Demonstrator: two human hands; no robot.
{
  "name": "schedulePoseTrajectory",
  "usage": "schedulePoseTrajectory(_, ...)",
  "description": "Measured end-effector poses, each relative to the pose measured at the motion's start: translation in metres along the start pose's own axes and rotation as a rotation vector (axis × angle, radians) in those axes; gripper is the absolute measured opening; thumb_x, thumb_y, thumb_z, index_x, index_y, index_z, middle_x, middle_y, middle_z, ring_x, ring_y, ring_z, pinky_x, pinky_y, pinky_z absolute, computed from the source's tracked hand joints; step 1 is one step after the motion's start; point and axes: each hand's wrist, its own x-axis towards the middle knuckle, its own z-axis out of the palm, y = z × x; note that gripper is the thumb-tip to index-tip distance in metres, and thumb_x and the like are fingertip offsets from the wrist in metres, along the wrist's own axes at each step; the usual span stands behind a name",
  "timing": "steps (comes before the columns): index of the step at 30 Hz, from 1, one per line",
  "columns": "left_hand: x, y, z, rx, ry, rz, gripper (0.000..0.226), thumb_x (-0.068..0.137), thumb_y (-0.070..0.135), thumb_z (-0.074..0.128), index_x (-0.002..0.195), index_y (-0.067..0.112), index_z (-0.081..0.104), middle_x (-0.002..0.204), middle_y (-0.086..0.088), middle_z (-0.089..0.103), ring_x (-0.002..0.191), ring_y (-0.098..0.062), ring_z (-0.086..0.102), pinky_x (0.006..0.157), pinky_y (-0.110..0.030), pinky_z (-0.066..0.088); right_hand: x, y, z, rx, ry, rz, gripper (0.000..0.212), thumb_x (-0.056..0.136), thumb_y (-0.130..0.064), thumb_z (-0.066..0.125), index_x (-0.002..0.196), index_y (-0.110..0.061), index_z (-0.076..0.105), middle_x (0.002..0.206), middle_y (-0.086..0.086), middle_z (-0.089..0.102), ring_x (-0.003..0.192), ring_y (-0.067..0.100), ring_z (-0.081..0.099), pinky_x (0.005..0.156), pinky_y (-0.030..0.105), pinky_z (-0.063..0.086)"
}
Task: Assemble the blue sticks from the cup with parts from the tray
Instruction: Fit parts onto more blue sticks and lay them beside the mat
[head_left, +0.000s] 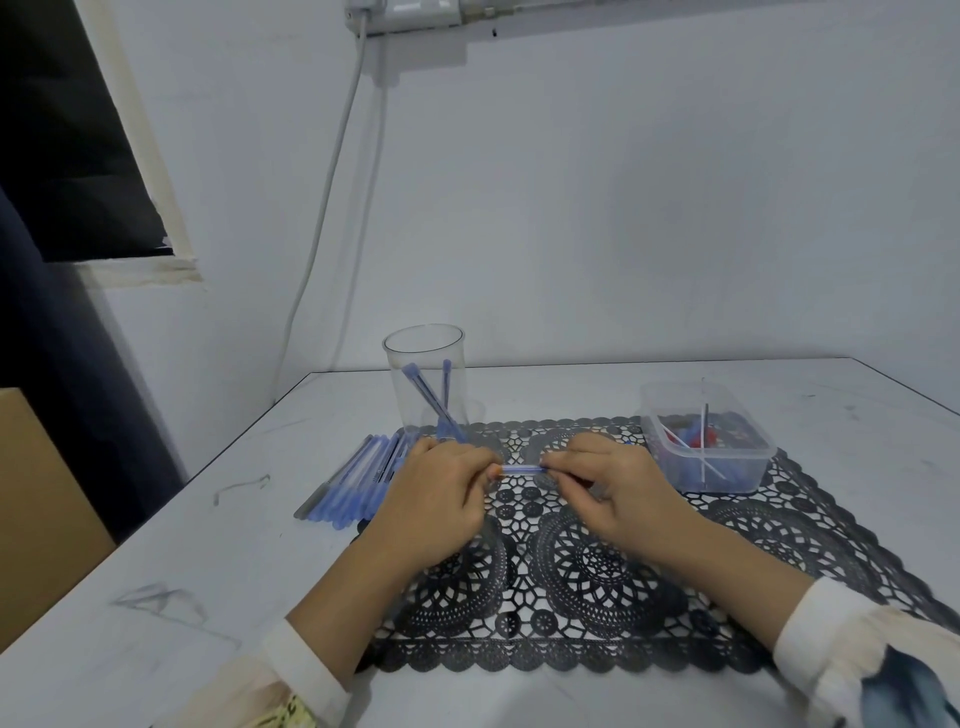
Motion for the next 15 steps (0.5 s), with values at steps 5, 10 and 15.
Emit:
schedulePoseTrajectory(5, 0.000, 0.000, -0.001, -0.051, -0.002, -0.015, 0.021, 0.096, 0.021, 0.042, 0.080, 0.027, 0.055, 0.066, 0.013, 0.051, 0.066, -0.002, 0.044, 0.080, -0.024, 0.025, 0.000, 0.002, -0.003, 0.047, -0.013, 0.038, 0.024, 0.086, -0.007, 0.061, 0.108, -0.011, 0.069, 0.069, -0.013, 0.055, 0.062, 0.006, 0.052, 0.056, 0.014, 0.045)
schedulePoseTrajectory(10, 0.001, -0.005, -0.001, -0.017, 0.041, -0.073, 0.023, 0.096, 0.022, 0.041, 0.087, 0.017, 0.062, 0.076, 0.006, 0.062, 0.069, -0.008, 0.049, 0.083, -0.025, 0.027, 0.001, 0.008, -0.002, 0.084, 0.038, 0.087, 0.040, 0.090, -0.007, 0.054, 0.129, -0.016, 0.047, 0.075, -0.017, 0.050, 0.076, -0.006, 0.050, 0.065, 0.005, 0.040)
schedulePoseTrajectory(15, 0.003, -0.011, -0.001, 0.015, 0.043, -0.140, 0.024, 0.097, 0.024, 0.039, 0.079, 0.022, 0.054, 0.063, 0.013, 0.050, 0.062, 0.003, 0.042, 0.094, -0.029, 0.029, 0.000, 0.013, -0.009, 0.153, 0.193, 0.266, 0.036, 0.088, -0.013, 0.060, 0.121, -0.026, 0.051, 0.072, -0.006, 0.061, 0.065, 0.008, 0.058, 0.064, 0.018, 0.048)
